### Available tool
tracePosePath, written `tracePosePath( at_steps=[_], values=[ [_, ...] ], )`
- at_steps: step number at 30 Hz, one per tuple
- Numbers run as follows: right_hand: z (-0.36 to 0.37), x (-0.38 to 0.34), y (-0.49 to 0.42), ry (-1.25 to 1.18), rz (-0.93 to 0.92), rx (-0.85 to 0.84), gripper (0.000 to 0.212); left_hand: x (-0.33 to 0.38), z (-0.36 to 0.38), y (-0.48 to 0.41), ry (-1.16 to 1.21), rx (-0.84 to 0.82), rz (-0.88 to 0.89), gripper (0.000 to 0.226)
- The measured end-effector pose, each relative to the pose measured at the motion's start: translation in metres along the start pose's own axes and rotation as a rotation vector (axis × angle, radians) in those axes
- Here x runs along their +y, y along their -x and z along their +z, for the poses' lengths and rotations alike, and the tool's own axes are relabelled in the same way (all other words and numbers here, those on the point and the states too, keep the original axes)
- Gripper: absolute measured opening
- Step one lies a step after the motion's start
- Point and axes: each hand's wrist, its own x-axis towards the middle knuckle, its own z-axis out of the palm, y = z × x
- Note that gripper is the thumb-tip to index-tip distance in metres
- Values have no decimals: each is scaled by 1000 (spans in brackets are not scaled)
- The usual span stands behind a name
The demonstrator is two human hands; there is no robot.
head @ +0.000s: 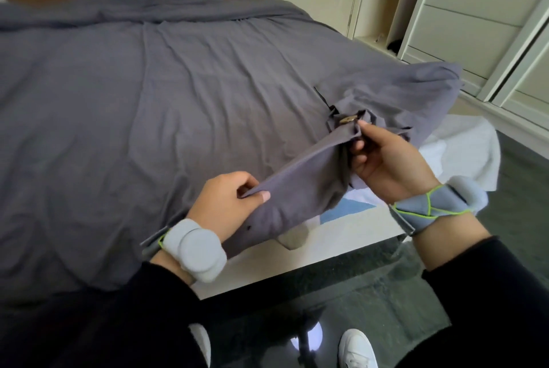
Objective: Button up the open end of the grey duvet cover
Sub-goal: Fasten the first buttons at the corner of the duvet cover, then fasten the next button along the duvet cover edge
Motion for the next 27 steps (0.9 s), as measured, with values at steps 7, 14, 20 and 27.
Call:
tracePosePath(
  at_steps=[7,14,20,27],
  values=[
    [23,-10,-30,-175,-60,7,16,-6,-48,-44,288,143,69,6],
    [36,62,-63,147,94,121,15,-63,-22,-58,113,-10,-199,19],
    [51,71,-40,750,-121,-58,24,-66,-27,-60,254,-40,-233,16],
    [73,116,4,920,57,-326,10,-61,-34,-47,335,-41,-256,19]
  ],
)
